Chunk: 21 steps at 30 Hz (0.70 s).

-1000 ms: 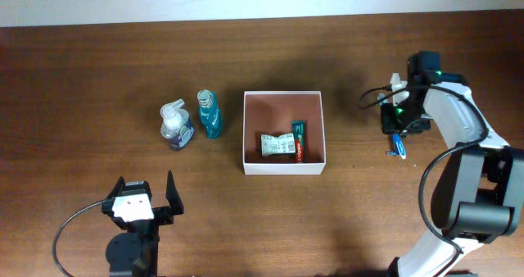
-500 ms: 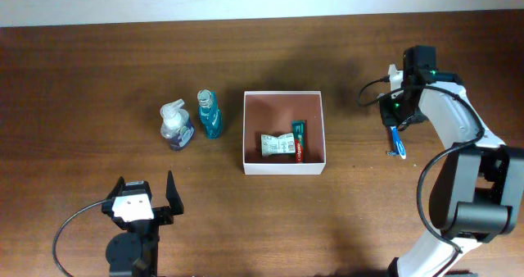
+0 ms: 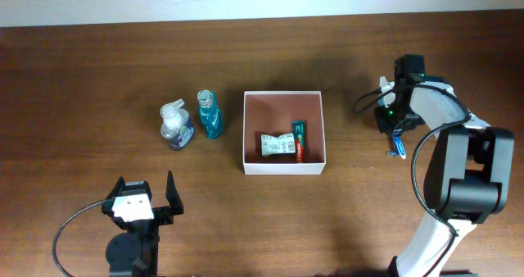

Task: Pack container
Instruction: 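Lift the toothbrush and lower it into the box beside the toothpaste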

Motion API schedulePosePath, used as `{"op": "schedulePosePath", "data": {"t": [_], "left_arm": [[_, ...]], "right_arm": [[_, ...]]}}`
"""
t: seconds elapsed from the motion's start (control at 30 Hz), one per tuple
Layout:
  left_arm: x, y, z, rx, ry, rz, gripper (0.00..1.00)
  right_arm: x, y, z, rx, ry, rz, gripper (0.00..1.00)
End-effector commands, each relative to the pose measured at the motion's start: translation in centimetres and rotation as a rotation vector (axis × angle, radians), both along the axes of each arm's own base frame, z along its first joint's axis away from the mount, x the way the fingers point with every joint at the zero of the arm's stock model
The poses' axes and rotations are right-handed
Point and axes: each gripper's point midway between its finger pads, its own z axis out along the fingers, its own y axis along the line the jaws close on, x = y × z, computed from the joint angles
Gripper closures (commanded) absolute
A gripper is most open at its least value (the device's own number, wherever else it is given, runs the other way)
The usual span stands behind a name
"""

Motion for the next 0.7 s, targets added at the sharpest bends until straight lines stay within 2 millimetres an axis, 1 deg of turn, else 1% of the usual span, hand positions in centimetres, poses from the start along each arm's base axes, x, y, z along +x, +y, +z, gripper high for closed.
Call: {"op": "schedulePosePath", "data": {"t": [0.0,0.03,0.13,0.2,0.33,0.5,0.6,0.67], "left_arm": [[0.1,-0.2,-0.2,0.012,0.000,-0.015,0.01],[0.1,-0.2,-0.2,0.012,0.000,-0.015,0.00],[0.1,-0.2,-0.2,0.012,0.000,-0.015,0.01],[0.1,-0.2,-0.2,0.012,0.000,-0.014,0.01],[0.1,-0.2,-0.2,0.012,0.000,-0.015,0.01],[0.1,-0.2,-0.2,0.012,0.000,-0.015,0.00],[0.1,-0.2,-0.2,0.012,0.000,-0.014,0.01],[0.1,-0.2,-0.2,0.012,0.000,-0.015,0.01]], "right_arm": [[0.4,-0.5,0.3,-0.041,-0.005,0.005,0.77],[0.5,-0.5,0.4,-0.041,-0.008,0.004,0.79],[0.9,-0.4,0.9,-0.042,-0.015,0.006,0.91],[1.0,-0.3,1.0,-0.042,-0.018,0.008,0.96],[1.3,0.1,1.3,-0.041,-0.027,0.005,0.96],[1.8,1.2,1.9,-0.041,-0.032,0.032,0.96],[2.3,2.1,3.0,-0.039,-0.034,0.045,0.96],[2.9,2.9,4.1,-0.036,-0.044,0.041,0.96]]}}
